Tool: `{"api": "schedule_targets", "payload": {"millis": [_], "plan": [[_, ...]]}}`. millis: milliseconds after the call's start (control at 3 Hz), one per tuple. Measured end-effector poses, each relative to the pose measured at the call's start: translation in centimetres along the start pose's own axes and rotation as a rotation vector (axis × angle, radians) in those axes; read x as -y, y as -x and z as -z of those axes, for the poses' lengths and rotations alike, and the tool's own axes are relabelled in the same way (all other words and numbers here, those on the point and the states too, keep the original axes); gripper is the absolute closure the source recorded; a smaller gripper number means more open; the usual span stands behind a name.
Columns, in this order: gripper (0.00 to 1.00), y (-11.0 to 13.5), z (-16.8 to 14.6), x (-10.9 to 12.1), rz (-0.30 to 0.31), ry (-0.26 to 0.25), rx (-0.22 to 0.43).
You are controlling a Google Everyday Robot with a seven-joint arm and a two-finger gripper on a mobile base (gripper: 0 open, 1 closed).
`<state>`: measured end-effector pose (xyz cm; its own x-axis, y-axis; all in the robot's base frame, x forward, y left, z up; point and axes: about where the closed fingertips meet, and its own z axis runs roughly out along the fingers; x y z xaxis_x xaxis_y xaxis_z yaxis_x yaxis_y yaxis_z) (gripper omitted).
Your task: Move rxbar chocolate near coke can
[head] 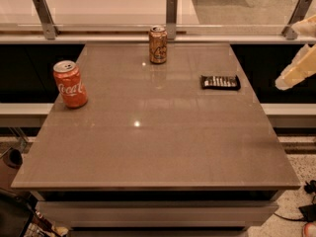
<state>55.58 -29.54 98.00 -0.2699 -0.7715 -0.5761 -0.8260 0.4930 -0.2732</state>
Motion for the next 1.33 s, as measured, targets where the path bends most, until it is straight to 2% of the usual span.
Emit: {"api": "schedule_targets", "payload": {"millis": [667, 1000, 1333], "plan": [[0.00, -3.0, -5.4, -0.7, -0.068, 0.107, 0.027], [0.00, -3.1, -7.7, -0.2, -0.077, 0.131, 0.053], [0.00, -2.1, -10.0, 1.1, -0.081, 0.148, 0.097]]}}
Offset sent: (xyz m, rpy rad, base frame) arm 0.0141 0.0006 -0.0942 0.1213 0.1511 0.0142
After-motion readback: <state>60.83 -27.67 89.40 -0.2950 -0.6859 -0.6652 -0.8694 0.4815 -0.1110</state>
